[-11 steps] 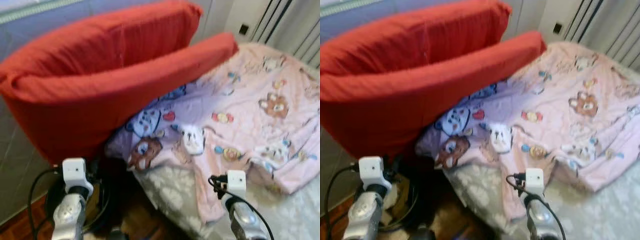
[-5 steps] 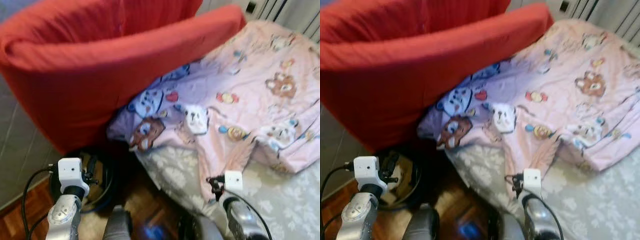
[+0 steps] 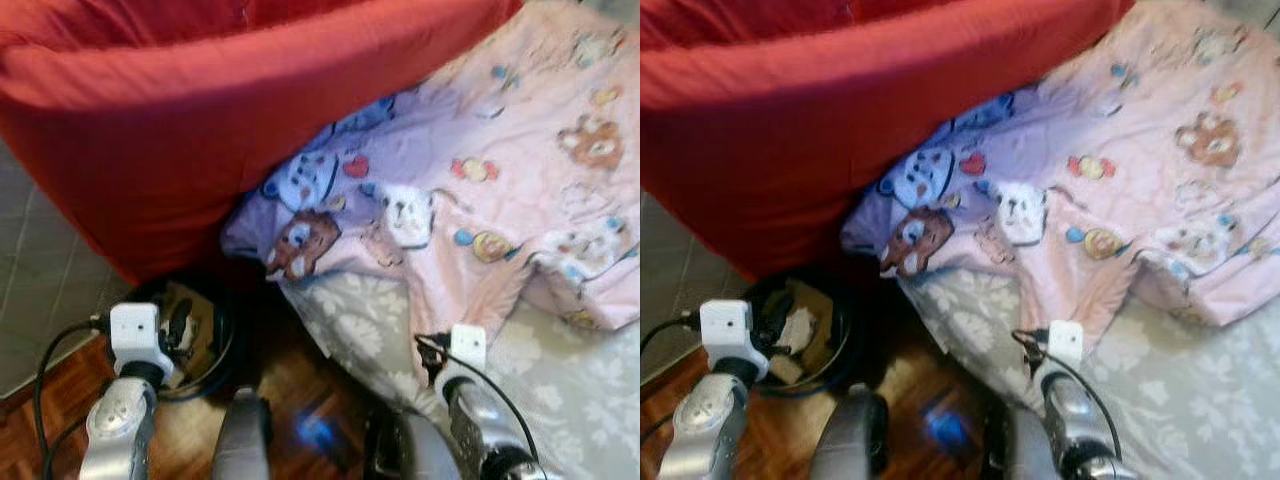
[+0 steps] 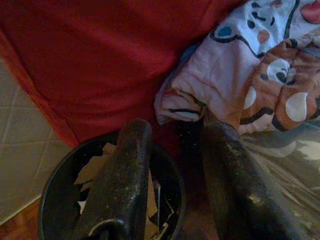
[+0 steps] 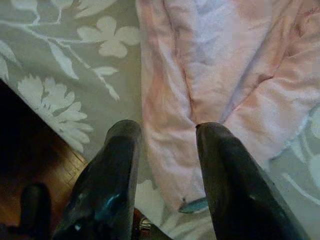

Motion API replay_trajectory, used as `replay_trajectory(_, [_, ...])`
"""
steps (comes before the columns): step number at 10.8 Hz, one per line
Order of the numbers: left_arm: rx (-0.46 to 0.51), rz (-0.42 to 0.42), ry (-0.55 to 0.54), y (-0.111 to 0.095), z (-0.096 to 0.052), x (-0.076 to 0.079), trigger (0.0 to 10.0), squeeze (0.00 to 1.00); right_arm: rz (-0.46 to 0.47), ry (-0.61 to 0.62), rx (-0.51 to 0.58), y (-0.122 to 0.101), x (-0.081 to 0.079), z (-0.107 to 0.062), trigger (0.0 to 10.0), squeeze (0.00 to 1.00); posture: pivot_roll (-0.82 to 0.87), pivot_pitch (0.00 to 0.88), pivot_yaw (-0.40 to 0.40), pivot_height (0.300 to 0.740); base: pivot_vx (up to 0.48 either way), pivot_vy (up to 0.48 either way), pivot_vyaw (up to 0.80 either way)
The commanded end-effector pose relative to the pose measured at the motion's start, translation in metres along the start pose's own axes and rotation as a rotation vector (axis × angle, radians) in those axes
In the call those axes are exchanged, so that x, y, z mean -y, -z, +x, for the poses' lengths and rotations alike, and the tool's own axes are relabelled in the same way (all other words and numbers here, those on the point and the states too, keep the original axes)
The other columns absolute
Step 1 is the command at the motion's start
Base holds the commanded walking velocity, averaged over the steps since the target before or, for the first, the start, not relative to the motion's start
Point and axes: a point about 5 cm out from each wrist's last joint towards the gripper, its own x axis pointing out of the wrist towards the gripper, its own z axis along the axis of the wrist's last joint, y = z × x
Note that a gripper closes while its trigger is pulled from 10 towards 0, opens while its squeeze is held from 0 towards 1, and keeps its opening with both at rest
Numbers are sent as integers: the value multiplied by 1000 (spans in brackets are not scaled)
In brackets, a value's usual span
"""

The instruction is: Clean up the room

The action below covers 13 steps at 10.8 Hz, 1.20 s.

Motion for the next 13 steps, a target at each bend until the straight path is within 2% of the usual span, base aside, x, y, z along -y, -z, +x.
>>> replay_trajectory(1, [-42,-8,-6,7,-6,-2,10000,0,12,26,-32,13,5,-4,10000,0,287,406,-7,631,0,0,0])
replay_trajectory(3, [-31,-7,1,1,-3,1,10000,0,14,45,-24,8,9,-3,10000,0,299,430,-8,631,0,0,0])
replay_trajectory(4, [-27,-9,-3,-2,-3,0,10000,0,29,45,6,1,9,-1,10000,1000,301,437,-7,631,0,0,0])
replay_trajectory(6, [-24,-9,-8,-4,-3,-1,10000,0,40,34,62,-16,5,3,10000,1000,307,443,-8,631,0,0,0])
replay_trajectory(8, [-27,-7,-13,-5,-6,-2,10000,0,26,37,66,-24,4,6,10000,1000,314,451,-7,631,0,0,0])
replay_trajectory(9, [-27,-4,-14,-6,-7,-3,10000,0,14,37,59,-24,4,6,10000,929,319,456,-5,631,0,0,0])
replay_trajectory(10, [-27,-2,-14,-7,-9,-3,10000,0,11,33,47,-23,3,6,10000,0,325,463,-3,631,0,0,0])
replay_trajectory(13, [-34,6,-21,-9,-19,-7,10000,0,29,69,53,-27,9,7,10000,0,339,491,1,631,0,0,0])
